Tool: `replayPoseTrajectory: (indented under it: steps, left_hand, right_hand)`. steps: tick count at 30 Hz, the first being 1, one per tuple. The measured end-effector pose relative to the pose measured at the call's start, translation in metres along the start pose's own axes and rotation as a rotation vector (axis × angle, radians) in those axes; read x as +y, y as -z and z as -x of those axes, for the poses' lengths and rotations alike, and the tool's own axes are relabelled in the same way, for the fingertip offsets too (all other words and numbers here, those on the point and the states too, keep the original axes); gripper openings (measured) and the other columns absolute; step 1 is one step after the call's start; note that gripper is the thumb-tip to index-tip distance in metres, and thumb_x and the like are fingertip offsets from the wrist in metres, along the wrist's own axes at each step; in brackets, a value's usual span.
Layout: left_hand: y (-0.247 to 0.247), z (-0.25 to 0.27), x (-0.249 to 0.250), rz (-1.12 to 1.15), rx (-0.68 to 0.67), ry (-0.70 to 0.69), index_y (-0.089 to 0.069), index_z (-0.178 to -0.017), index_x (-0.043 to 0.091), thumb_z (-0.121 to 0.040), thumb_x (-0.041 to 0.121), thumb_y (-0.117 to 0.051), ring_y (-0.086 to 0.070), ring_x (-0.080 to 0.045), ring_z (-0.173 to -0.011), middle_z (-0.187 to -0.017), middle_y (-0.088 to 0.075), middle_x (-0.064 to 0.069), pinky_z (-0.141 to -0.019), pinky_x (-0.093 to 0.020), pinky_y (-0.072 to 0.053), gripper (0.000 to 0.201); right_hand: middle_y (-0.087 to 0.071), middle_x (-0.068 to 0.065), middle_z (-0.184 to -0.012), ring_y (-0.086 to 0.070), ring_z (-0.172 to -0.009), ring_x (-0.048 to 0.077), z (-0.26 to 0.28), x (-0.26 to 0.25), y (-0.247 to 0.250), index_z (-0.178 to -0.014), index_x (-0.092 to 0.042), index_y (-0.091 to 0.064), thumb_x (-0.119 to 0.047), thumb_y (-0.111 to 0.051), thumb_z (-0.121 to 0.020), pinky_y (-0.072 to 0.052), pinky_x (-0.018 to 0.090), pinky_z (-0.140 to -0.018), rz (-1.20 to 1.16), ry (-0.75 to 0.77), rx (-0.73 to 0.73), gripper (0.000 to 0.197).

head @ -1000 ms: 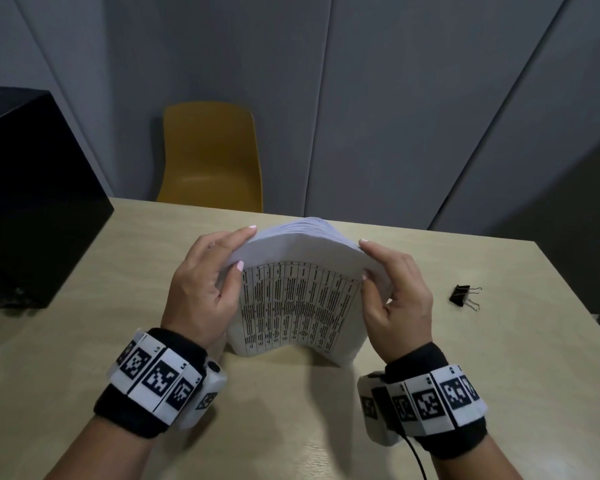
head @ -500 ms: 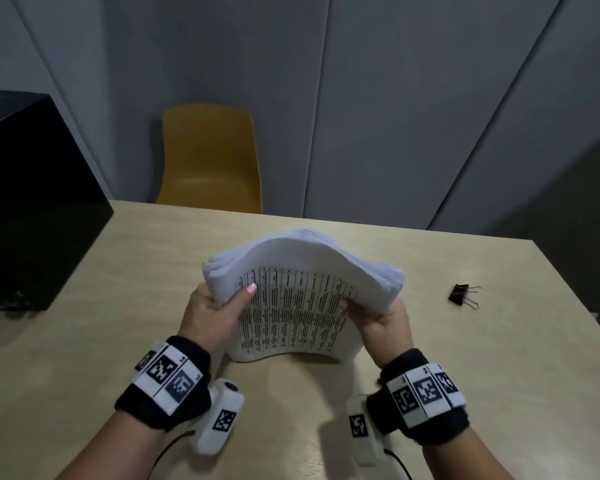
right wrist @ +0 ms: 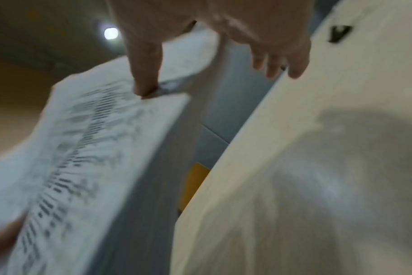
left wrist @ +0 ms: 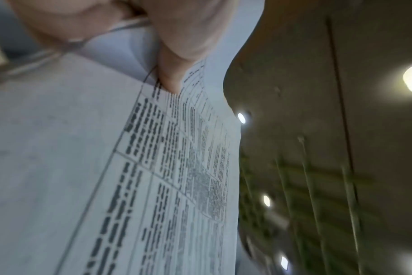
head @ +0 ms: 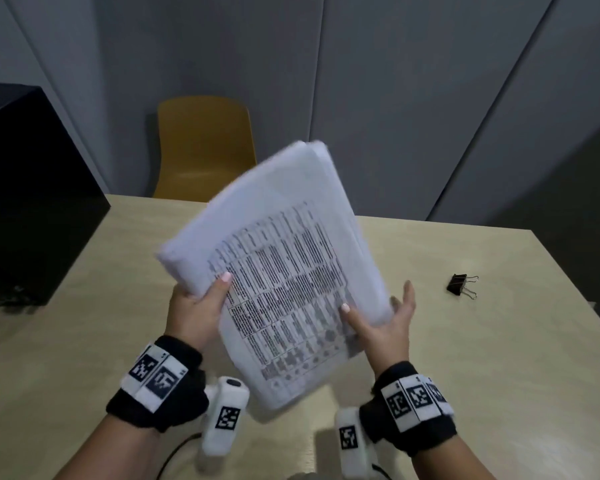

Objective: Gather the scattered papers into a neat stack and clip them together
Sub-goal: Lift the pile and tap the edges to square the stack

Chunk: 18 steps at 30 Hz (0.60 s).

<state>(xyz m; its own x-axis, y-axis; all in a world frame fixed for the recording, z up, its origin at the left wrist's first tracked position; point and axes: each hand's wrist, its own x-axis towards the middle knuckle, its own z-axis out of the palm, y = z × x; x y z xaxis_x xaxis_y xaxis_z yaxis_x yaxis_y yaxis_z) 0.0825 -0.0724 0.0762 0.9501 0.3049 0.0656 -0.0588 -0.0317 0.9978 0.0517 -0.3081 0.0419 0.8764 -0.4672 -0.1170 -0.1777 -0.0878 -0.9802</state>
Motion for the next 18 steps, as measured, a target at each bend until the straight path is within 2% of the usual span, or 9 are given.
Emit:
replayPoseTrajectory:
  steps: [3,5,8,9,12,13,15,17,18]
  left_hand:
    - [-0.001,0.002,-0.005,0.306,-0.015,0.094,-0.061,-0.111,0.016,-0.092,0.001,-0.048,-0.064,-0.005,-0.093,-0.101,-0.069,0.010,-0.075,-0.021,-0.054,0.027]
    - [-0.003,0.006,-0.008,0.439,-0.045,0.205,-0.052,-0.125,0.008,-0.093,0.002,-0.045,-0.066,-0.010,-0.088,-0.100,-0.070,0.004,-0.067,-0.020,-0.057,0.034]
    - [-0.007,0.014,-0.014,0.473,-0.102,0.313,-0.054,-0.121,0.010,-0.090,0.007,-0.052,-0.070,-0.008,-0.073,-0.091,-0.074,0.003,-0.057,-0.023,-0.056,0.031]
    - [-0.006,0.016,-0.017,0.495,-0.126,0.339,-0.056,-0.121,0.010,-0.083,0.013,-0.062,-0.071,-0.012,-0.077,-0.099,-0.072,-0.003,-0.059,-0.026,-0.057,0.038]
    - [0.004,0.014,-0.019,0.582,-0.203,0.409,-0.057,-0.124,0.009,-0.041,0.032,-0.092,-0.068,-0.024,-0.100,-0.116,-0.067,-0.013,-0.075,-0.040,-0.058,0.093]
    - [0.014,0.010,-0.020,0.641,-0.209,0.419,-0.060,-0.122,0.009,-0.034,0.034,-0.093,-0.067,-0.025,-0.102,-0.115,-0.068,-0.012,-0.077,-0.041,-0.058,0.097]
    - [0.037,-0.002,-0.020,0.717,-0.235,0.428,-0.067,-0.113,0.010,-0.036,0.037,-0.091,-0.070,-0.021,-0.089,-0.098,-0.073,-0.008,-0.071,-0.035,-0.059,0.086]
    - [0.053,-0.009,-0.015,0.592,-0.344,0.390,-0.063,-0.118,0.007,-0.052,0.037,-0.082,-0.067,-0.013,-0.067,-0.076,-0.071,-0.001,-0.062,-0.022,-0.056,0.075]
    - [0.056,-0.010,-0.013,0.460,-0.407,0.359,-0.063,-0.116,0.007,-0.054,0.039,-0.081,-0.067,-0.012,-0.064,-0.075,-0.071,0.000,-0.059,-0.019,-0.054,0.072]
  right_hand:
    - [-0.035,0.018,-0.143,-0.051,-0.118,0.030,0.004,0.010,0.003,-0.143,-0.042,-0.002,-0.030,-0.084,-0.050,-0.043,0.044,-0.092,-0.415,-0.258,-0.110,0.125]
    - [-0.050,0.022,-0.133,-0.058,-0.109,0.035,0.007,0.013,0.003,-0.144,-0.027,-0.018,-0.022,-0.087,-0.052,-0.047,0.047,-0.084,-0.672,-0.301,-0.347,0.115]
    - [-0.059,0.027,-0.118,-0.060,-0.105,0.043,0.006,0.006,-0.001,-0.127,-0.001,-0.045,-0.020,-0.083,-0.057,-0.050,0.058,-0.085,-0.730,-0.208,-0.543,0.081]
    - [-0.063,0.025,-0.111,-0.063,-0.100,0.041,0.004,0.003,0.000,-0.121,0.001,-0.050,-0.022,-0.088,-0.050,-0.052,0.055,-0.081,-0.704,-0.202,-0.522,0.083]
    - [-0.072,0.018,-0.093,-0.069,-0.085,0.033,-0.003,0.000,0.009,-0.100,-0.001,-0.062,-0.030,-0.093,-0.034,-0.057,0.042,-0.068,-0.660,-0.121,-0.458,0.078]
    - [-0.072,0.017,-0.092,-0.069,-0.085,0.032,-0.005,0.001,0.014,-0.098,-0.001,-0.063,-0.030,-0.093,-0.034,-0.057,0.039,-0.067,-0.645,-0.099,-0.456,0.076]
    - [-0.072,0.016,-0.092,-0.069,-0.086,0.033,-0.010,0.001,0.029,-0.099,-0.001,-0.063,-0.029,-0.092,-0.038,-0.057,0.036,-0.067,-0.590,-0.056,-0.445,0.073]
    - [-0.072,0.014,-0.090,-0.068,-0.085,0.032,-0.016,0.002,0.041,-0.092,-0.009,-0.068,-0.033,-0.089,-0.041,-0.057,0.039,-0.069,-0.475,-0.028,-0.463,0.059]
    - [-0.071,0.014,-0.087,-0.066,-0.082,0.031,-0.017,0.002,0.044,-0.084,-0.013,-0.071,-0.039,-0.089,-0.039,-0.056,0.042,-0.072,-0.397,-0.013,-0.465,0.055]
